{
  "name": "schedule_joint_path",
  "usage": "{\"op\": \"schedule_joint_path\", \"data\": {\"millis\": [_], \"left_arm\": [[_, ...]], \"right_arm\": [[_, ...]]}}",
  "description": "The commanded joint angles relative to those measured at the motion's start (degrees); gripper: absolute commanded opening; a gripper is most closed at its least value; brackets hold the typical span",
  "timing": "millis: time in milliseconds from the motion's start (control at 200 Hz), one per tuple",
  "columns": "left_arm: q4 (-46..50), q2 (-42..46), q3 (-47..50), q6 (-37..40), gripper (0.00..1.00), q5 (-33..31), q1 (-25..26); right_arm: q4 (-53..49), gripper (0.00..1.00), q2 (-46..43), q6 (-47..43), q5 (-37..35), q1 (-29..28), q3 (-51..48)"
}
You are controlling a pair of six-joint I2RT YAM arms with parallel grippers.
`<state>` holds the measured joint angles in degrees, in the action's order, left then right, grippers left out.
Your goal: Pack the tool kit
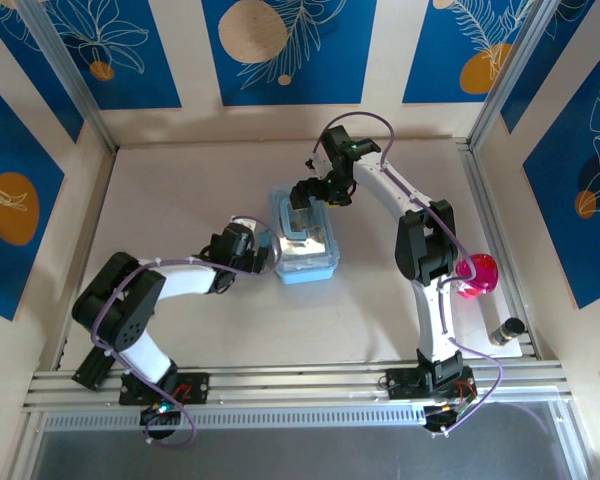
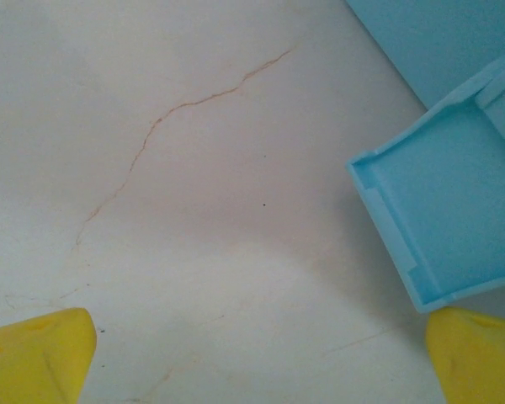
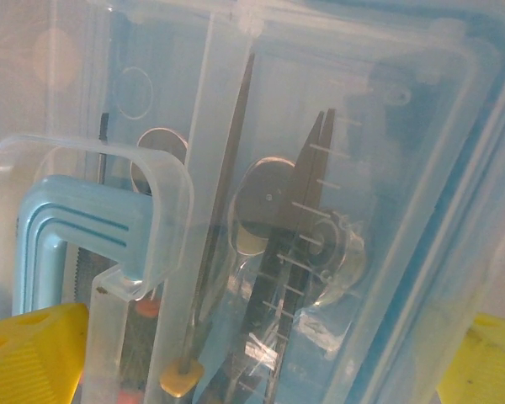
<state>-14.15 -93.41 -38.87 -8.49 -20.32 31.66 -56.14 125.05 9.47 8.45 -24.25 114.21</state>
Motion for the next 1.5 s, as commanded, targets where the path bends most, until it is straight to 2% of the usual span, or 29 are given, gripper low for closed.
{"op": "schedule_joint_path", "data": {"millis": [0, 550, 930, 1171, 1326, 1496], "left_arm": [[-0.74, 1.78, -0.06, 0.14, 1.0, -3.13, -0.99], [0.4, 8.09, -1.4, 2.67, 1.0, 0.77, -0.99], [-3.0, 7.89, -2.56, 3.84, 1.0, 8.33, -1.0], [-2.72, 8.48, -2.88, 3.62, 1.0, 8.98, -1.24], [0.18, 10.76, -2.88, -0.01, 1.0, 10.89, -4.39], [2.42, 12.43, -3.13, -7.78, 1.0, 22.86, -11.51]], "right_arm": [[-1.19, 0.99, 0.37, -0.11, 4.92, -0.66, -2.05], [0.24, 0.99, -0.34, 0.1, 5.79, -0.38, -4.57], [1.0, 0.99, -1.26, 0.1, 6.14, -0.1, -6.53], [1.1, 0.99, -1.61, 0.02, 6.23, -0.01, -6.98], [1.03, 0.99, -1.66, -0.14, 6.48, 0.01, -6.88], [0.93, 0.99, -1.73, -0.3, 6.6, 0.08, -6.81]]}}
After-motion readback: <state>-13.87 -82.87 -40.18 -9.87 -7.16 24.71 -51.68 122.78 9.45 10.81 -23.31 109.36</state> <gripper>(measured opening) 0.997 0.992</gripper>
